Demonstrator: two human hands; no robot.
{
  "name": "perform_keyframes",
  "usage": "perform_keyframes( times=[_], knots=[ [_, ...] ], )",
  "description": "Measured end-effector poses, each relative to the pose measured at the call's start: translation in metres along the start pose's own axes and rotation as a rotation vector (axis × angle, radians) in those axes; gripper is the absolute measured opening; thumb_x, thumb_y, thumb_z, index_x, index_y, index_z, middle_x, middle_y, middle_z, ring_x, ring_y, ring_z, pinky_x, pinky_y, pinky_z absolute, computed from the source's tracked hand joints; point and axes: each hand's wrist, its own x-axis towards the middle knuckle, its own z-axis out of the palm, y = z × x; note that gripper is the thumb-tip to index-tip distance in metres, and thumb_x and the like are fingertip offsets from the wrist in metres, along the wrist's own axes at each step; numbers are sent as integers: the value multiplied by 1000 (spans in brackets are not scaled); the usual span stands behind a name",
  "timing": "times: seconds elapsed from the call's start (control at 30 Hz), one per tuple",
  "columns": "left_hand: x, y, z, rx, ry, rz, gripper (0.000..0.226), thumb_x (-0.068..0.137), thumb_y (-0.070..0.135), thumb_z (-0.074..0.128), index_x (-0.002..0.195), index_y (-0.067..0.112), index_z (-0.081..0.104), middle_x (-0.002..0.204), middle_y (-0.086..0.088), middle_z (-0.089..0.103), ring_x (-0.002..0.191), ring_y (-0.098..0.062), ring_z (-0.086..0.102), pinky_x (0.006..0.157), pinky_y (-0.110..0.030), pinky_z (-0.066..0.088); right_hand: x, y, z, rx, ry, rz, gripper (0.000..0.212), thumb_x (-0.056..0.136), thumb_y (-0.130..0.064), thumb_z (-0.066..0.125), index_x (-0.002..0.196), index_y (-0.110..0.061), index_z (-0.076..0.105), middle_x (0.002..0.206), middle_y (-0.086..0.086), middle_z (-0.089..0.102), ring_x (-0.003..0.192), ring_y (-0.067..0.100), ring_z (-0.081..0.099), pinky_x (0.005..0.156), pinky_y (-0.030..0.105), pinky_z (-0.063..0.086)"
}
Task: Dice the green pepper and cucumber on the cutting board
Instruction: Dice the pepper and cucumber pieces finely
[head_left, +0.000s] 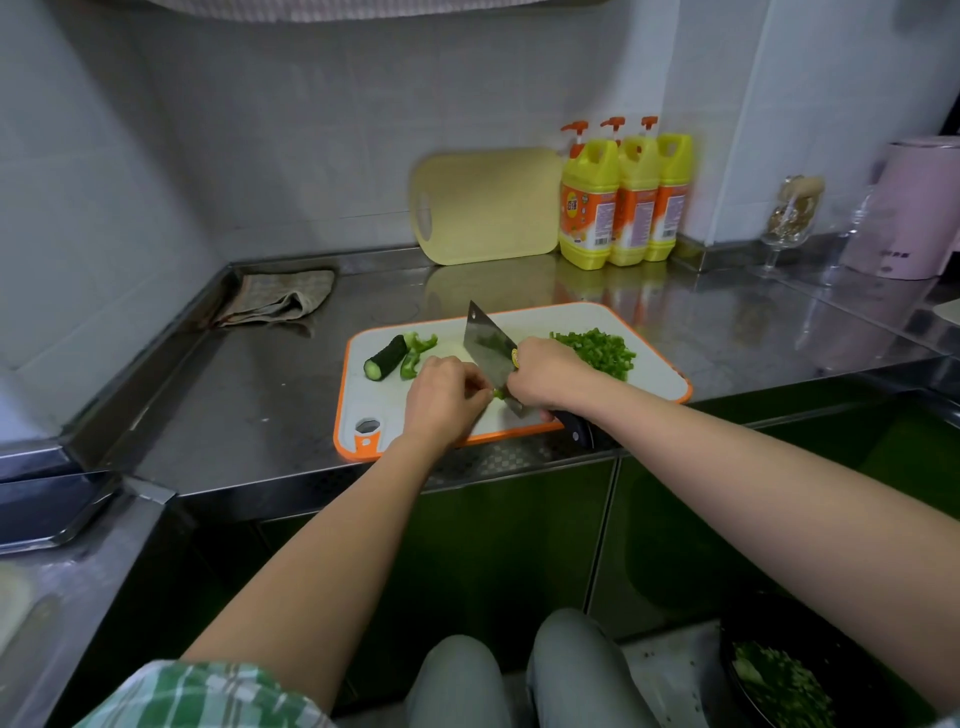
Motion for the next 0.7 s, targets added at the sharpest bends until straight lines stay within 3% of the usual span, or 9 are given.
perform_keyframes(
  times=[0.13,0.23,0.47,0.6,0.7],
  knots=[
    [0,-1,1,-30,-12,-10,14,86,31,69,92,20,76,90,0,71,95,-21,54,74,-32,46,5,5,5,85,69,6,11,94,-9,44,85,-7,48,69,7,53,41,18,56,41,23,39],
    [0,-3,2,-87,-16,-36,11,84,32,72,87,23,76,85,4,72,93,-19,59,77,-36,52,5,11,0,127,99,-20,18,94,-9,40,76,-10,43,69,8,54,42,21,57,43,24,41],
    [-2,-2,0,-131,-13,-56,7,81,28,76,77,25,70,78,6,69,86,-16,60,76,-37,54,-6,3,-14,33,-46,-36,13,91,-6,41,84,-3,52,51,10,55,39,18,54,41,20,38],
    [-3,0,-3,-124,-13,-44,0,80,23,73,80,23,73,79,5,70,85,-16,62,75,-36,54,-2,0,-3,0,-40,-20,12,94,-8,44,91,-1,53,58,10,57,39,18,54,41,22,41],
    [-4,0,-6,-120,-34,-43,10,79,16,68,82,23,74,82,6,71,84,-15,63,74,-33,53,4,0,4,21,2,-7,14,95,-10,45,94,-1,55,64,10,60,41,19,57,44,24,44]
  ],
)
